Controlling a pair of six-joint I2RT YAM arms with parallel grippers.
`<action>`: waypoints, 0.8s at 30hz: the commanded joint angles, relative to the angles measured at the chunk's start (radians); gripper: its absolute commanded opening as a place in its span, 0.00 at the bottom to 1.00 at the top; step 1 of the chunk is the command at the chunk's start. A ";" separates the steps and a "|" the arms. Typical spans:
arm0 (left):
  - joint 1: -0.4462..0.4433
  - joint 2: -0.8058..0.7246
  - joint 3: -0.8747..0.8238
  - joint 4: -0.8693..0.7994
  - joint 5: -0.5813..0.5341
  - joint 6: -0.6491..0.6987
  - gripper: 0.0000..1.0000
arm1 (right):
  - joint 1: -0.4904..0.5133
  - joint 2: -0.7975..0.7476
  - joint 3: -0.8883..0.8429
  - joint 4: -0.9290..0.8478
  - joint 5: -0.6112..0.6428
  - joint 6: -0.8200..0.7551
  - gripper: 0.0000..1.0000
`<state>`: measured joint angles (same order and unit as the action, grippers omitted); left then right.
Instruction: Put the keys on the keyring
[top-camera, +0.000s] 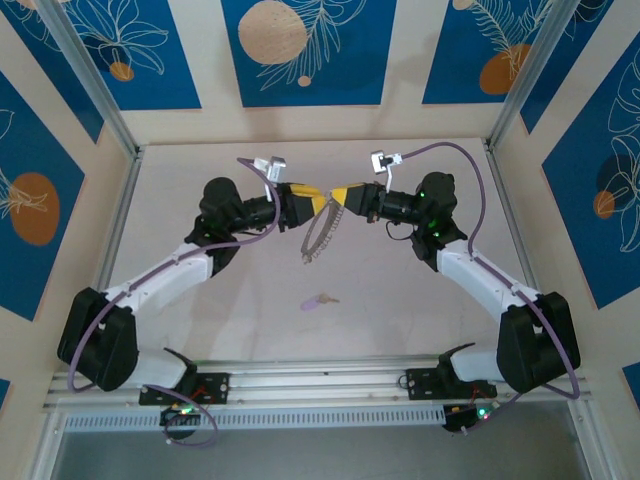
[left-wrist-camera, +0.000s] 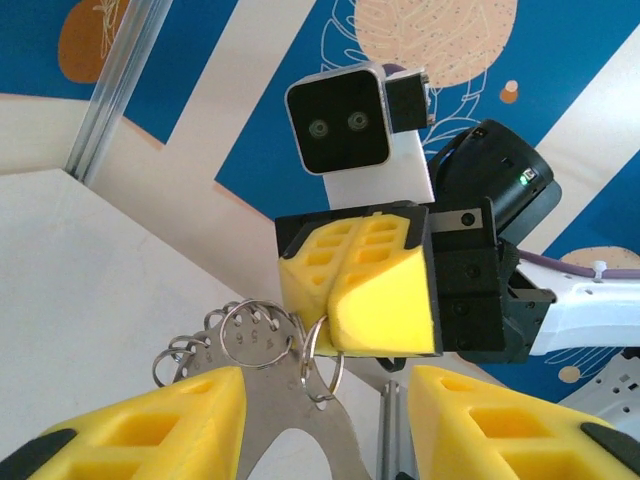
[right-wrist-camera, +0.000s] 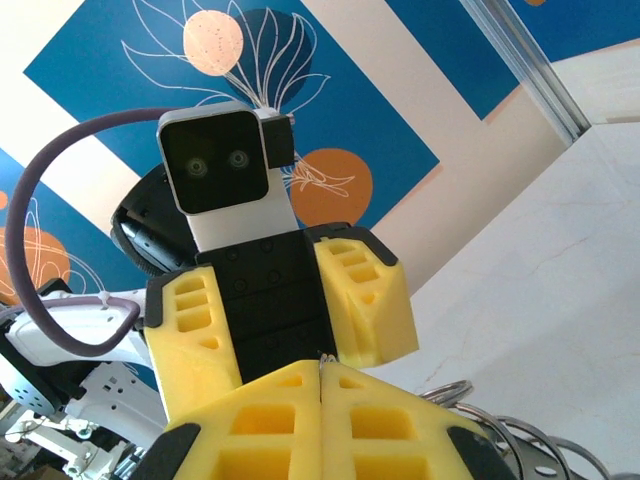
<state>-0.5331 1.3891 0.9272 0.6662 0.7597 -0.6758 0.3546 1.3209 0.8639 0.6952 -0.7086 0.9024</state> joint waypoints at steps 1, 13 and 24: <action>0.004 0.021 0.021 0.072 0.037 -0.026 0.46 | -0.005 0.001 0.009 0.048 -0.012 0.012 0.00; 0.004 0.054 0.037 0.132 0.043 -0.061 0.44 | -0.003 0.004 0.010 0.057 -0.024 0.023 0.00; 0.003 0.085 0.035 0.236 0.069 -0.131 0.30 | -0.003 -0.001 0.003 0.062 -0.019 0.025 0.00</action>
<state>-0.5331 1.4696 0.9302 0.8272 0.7967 -0.7841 0.3546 1.3262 0.8639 0.7185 -0.7155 0.9245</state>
